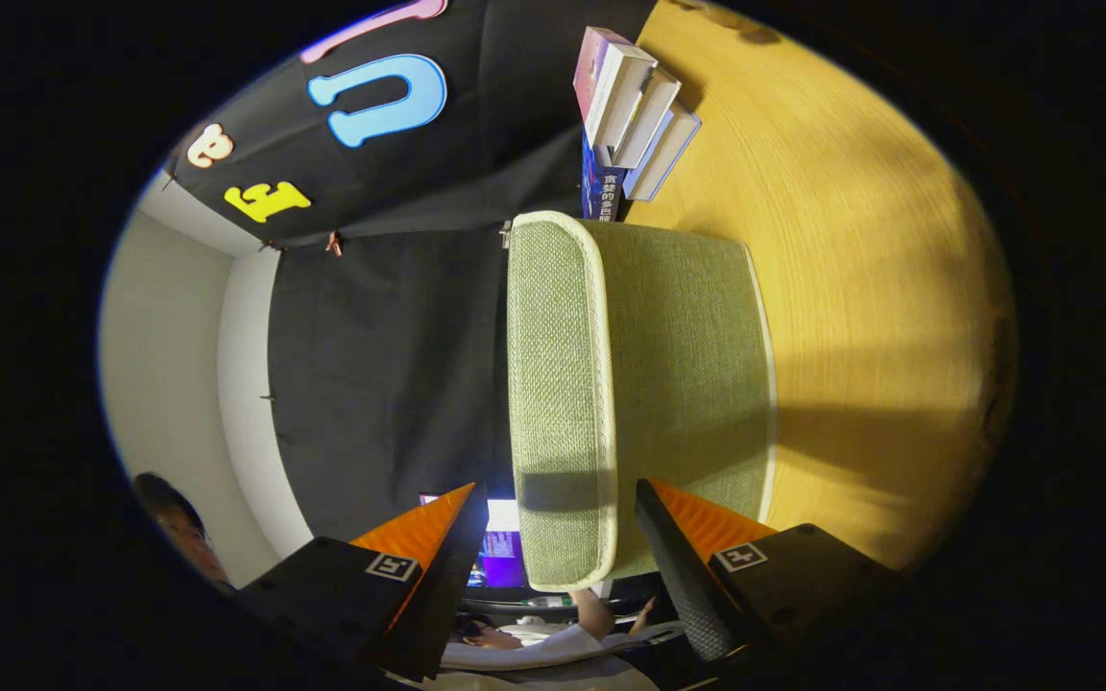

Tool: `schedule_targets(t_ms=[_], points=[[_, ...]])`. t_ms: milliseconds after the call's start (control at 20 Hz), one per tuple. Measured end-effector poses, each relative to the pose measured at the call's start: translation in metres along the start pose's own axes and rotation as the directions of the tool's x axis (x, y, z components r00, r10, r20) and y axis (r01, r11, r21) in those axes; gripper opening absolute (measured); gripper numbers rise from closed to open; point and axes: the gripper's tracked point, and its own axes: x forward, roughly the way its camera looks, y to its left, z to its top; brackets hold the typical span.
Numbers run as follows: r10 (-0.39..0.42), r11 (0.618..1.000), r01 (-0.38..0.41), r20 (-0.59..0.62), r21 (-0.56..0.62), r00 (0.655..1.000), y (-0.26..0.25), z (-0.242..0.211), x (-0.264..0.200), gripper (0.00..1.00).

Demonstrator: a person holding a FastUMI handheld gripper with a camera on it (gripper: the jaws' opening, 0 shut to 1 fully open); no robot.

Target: Open the storage box then place both shoes into the box .Put the left shoe in first, then the right shoe, with the right side of both shoes facing outward in a uniform manner.

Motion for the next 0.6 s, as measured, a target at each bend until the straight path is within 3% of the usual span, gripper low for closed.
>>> schedule_targets(t_ms=[50,150,350,400,600], points=[[0.009,1.000,-0.009,0.004,0.013,1.000,-0.003,0.002,0.001,0.95],[0.015,0.999,-0.015,0.017,0.039,1.000,-0.012,0.008,0.004,0.73],[0.107,0.992,-0.107,0.015,0.061,0.994,0.004,0.008,-0.001,0.73],[0.098,0.994,-0.098,0.009,0.055,0.995,0.000,0.009,-0.001,0.73],[0.100,0.994,-0.099,-0.013,0.034,0.995,0.005,0.004,-0.006,0.19]])
